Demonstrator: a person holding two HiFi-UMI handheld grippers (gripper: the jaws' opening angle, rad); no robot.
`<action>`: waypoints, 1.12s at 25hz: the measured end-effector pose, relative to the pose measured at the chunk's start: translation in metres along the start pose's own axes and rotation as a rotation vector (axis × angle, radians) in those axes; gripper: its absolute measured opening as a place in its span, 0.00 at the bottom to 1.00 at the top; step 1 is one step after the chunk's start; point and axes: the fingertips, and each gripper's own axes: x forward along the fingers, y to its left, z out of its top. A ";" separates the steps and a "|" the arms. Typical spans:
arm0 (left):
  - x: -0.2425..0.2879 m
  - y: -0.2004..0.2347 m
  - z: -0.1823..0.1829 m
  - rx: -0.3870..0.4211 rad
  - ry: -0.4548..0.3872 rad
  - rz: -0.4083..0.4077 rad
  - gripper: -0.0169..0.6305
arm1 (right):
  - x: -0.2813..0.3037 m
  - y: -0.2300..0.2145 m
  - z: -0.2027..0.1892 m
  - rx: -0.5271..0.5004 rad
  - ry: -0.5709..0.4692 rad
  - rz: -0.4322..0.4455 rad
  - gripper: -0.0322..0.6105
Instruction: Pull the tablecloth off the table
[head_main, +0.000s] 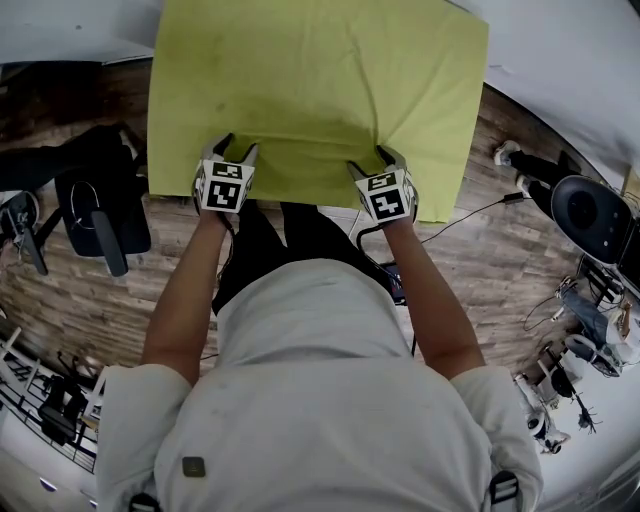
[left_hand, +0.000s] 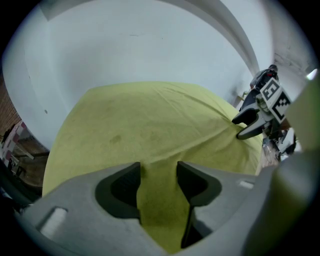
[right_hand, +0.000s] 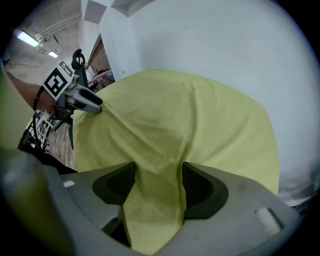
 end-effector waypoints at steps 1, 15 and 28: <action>0.000 0.000 0.000 -0.005 -0.005 0.002 0.38 | 0.000 0.001 0.000 -0.003 -0.001 0.000 0.51; 0.001 -0.004 0.004 -0.065 -0.033 -0.042 0.09 | 0.007 0.024 0.009 0.033 -0.050 0.051 0.09; -0.021 -0.005 0.013 -0.114 -0.085 -0.121 0.03 | -0.019 0.033 0.022 0.088 -0.123 0.034 0.08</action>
